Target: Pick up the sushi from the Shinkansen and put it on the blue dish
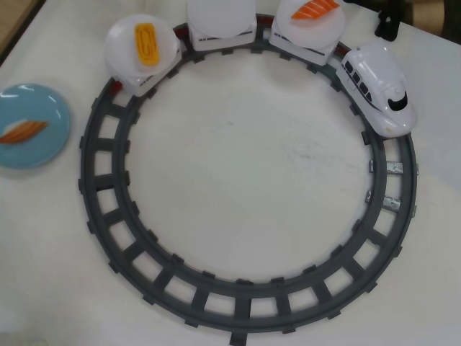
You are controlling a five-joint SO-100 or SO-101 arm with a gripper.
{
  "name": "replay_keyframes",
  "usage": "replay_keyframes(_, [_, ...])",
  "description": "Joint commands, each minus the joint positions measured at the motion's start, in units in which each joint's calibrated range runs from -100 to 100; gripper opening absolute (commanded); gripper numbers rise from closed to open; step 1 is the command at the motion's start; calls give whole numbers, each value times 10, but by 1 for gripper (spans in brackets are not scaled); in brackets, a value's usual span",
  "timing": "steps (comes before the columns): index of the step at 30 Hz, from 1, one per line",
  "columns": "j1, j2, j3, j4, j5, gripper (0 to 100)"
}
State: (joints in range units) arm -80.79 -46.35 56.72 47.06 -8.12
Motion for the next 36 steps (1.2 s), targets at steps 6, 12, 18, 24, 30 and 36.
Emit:
replay_keyframes(6, [-34,-178,157,-6,-1,21])
replay_keyframes(12, [-63,-278,223,54,-1,21])
replay_keyframes(18, [-86,-357,247,134,-1,20])
replay_keyframes(24, [-87,-421,316,149,-1,20])
replay_keyframes(30, [-87,-463,361,149,1,15])
replay_keyframes(36, [-84,-483,379,147,55,2])
